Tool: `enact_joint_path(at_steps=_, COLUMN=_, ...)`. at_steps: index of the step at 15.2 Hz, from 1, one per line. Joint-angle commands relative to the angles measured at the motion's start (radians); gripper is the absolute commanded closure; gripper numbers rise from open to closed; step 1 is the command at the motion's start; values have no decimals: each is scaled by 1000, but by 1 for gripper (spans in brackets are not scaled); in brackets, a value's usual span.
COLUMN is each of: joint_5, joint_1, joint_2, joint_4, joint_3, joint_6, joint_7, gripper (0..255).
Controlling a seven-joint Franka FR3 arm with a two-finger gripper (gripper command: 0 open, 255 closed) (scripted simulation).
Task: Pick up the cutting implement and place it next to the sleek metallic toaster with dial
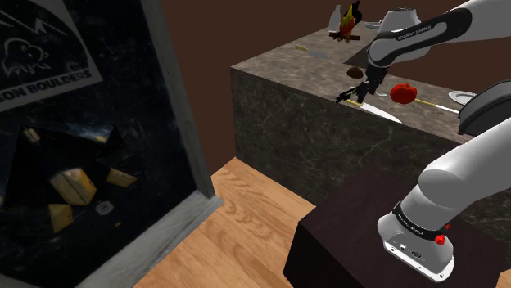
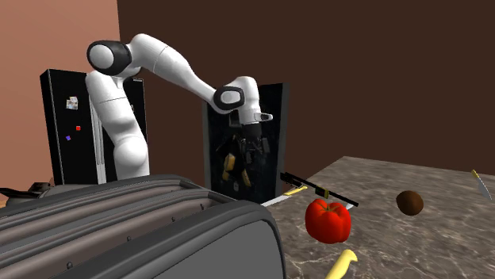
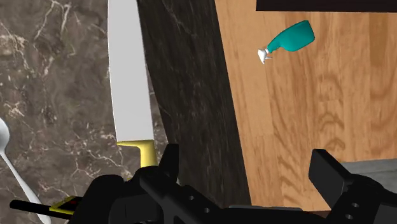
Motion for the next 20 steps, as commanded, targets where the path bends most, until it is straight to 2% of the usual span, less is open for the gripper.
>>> enact_joint_path(at_steps=1, joint_5=-1, joint_1=-8, joint_2=65, joint_4=25, joint_3=-27, joint_6=45, joint_7=-28, gripper=0)
enact_joint_path(at_steps=5, joint_5=19, joint_1=-26, joint_2=199, joint_4=83, joint_3=-76, joint_6=128, joint_7=-92, gripper=0)
enact_joint_path(at_steps=9, joint_5=66, joint_1=-52, joint_2=341, joint_4=159, joint_3=-111, joint_6=200, joint_7=-167, gripper=0)
enact_joint_path(at_steps=17, joint_5=121, joint_1=-73, joint_2=437, joint_4=151, joint_3=-108, joint_6=299, joint_7=-208, gripper=0)
enact_joint_path(at_steps=20, joint_5=121, joint_1=-74, joint_2=437, joint_4=151, joint_3=-107, joint_6=299, joint_7=-208, gripper=0)
